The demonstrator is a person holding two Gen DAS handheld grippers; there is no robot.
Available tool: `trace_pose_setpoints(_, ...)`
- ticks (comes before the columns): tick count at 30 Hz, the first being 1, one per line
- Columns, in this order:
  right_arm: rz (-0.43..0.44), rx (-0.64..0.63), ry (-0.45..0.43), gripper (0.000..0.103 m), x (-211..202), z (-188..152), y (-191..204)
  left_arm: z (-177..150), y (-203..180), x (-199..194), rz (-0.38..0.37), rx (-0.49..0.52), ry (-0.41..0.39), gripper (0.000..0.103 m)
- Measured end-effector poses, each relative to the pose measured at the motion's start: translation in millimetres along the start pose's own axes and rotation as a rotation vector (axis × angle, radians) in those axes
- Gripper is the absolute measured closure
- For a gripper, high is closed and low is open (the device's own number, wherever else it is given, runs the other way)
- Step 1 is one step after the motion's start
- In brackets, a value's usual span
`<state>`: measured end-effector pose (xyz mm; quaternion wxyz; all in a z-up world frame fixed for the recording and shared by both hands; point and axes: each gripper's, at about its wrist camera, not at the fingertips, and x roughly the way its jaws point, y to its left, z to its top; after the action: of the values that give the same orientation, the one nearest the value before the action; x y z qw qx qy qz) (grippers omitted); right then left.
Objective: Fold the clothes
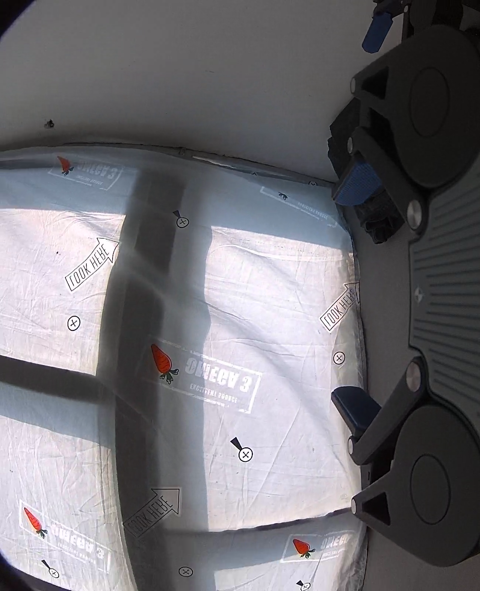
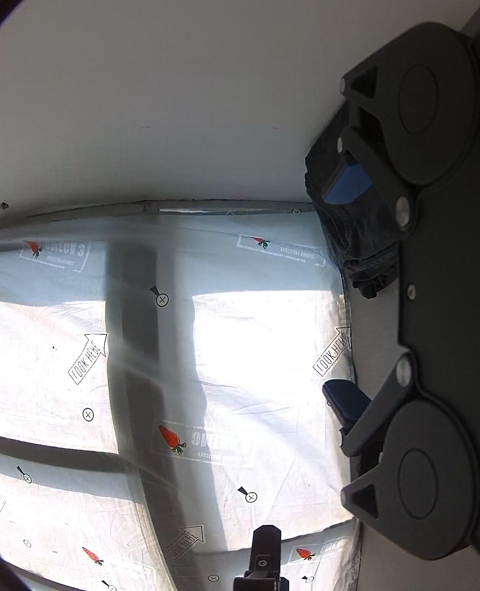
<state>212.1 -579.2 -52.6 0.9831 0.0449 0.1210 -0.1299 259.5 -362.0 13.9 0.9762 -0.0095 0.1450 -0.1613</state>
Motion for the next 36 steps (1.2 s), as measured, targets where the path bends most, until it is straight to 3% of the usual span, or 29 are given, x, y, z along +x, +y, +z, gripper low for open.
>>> trace_pose_setpoints(4, 0.125, -0.045, 0.011, 0.0, -49.7, -2.3, 45.0, -17.7, 31.4, -68.6, 0.105, 0.001, -0.04, 0.0)
trace_pose_setpoints(13, 0.278, -0.085, 0.029, 0.0, -166.9, -14.7, 128.5, -58.3, 92.3, -198.6, 0.187, -0.04, 0.036, 0.0)
trace_pose_setpoints(17, 0.321, -0.047, 0.092, 0.0, -218.2, -27.0, 160.3, -75.2, 116.3, -252.8, 0.237, -0.048, 0.074, 0.0)
trace_pose_setpoints(25, 0.318, -0.066, 0.173, 0.0, -313.5, -56.1, 206.2, -111.3, 151.0, -342.9, 0.253, -0.041, 0.164, 0.0)
trace_pose_setpoints(36, 0.277, -0.08, 0.274, 0.0, -383.4, -86.6, 230.2, -136.8, 176.0, -398.8, 0.253, -0.051, 0.219, 0.0)
